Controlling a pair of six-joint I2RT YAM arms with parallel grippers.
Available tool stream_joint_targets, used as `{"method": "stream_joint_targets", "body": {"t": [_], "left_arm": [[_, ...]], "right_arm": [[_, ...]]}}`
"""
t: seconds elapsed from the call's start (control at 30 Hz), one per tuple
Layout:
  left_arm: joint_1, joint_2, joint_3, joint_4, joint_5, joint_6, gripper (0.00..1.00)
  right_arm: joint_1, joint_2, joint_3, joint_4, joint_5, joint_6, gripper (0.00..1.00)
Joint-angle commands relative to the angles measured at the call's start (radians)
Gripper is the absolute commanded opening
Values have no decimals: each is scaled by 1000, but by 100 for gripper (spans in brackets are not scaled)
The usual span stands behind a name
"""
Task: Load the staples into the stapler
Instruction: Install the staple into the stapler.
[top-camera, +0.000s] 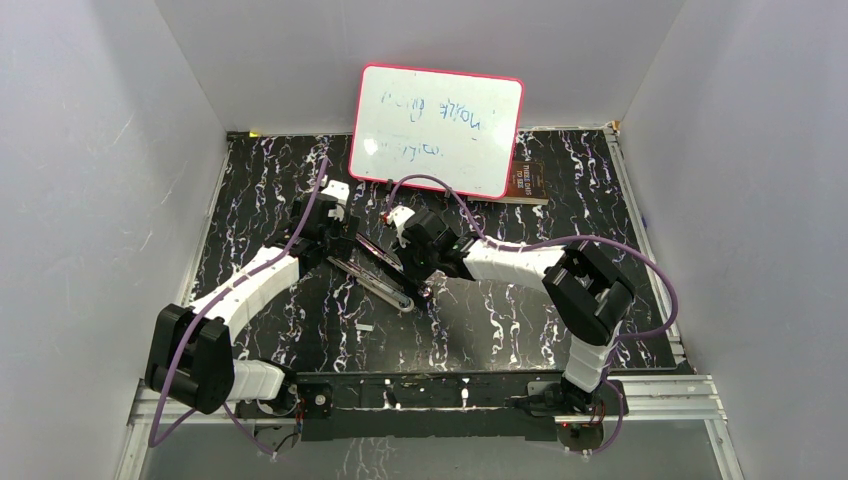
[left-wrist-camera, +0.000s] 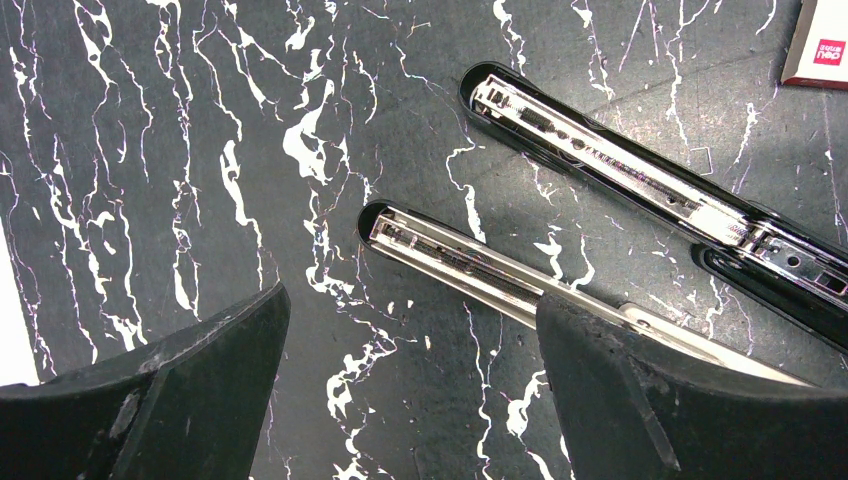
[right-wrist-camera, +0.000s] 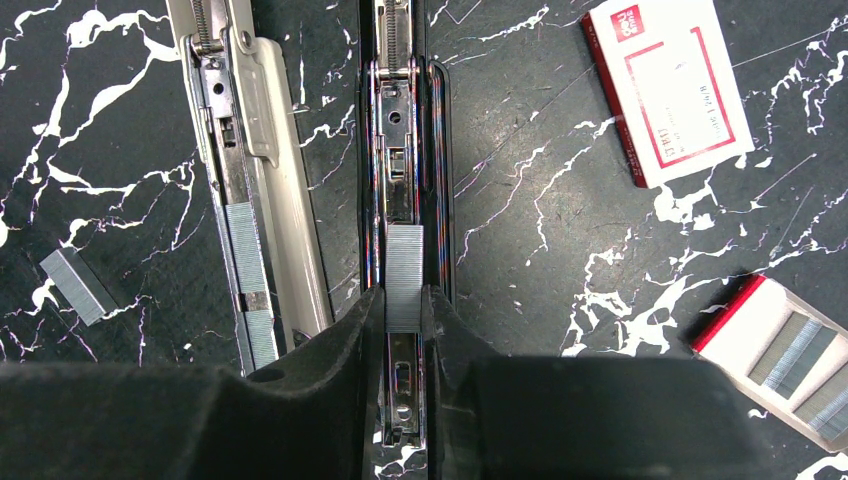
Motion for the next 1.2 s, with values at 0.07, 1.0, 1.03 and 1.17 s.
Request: {"method": "stream_joint_targets", "body": {"t": [0.07,1.0,1.03,1.17], "left_arm": [[-2,-31,4,3,-6,9,93],[-2,-30,5,3,-7,11,93],[-2,-31,5,3,-7,11,93],[-2,-32,4,4,-8,11,93]], "right_arm": [[3,1,-1,-37,-9,1,28],[3,-36,-7,-11,1,7,38],[3,-39,-8,-9,2,9,40],[1,-71,-30,26,13,25,43]]}}
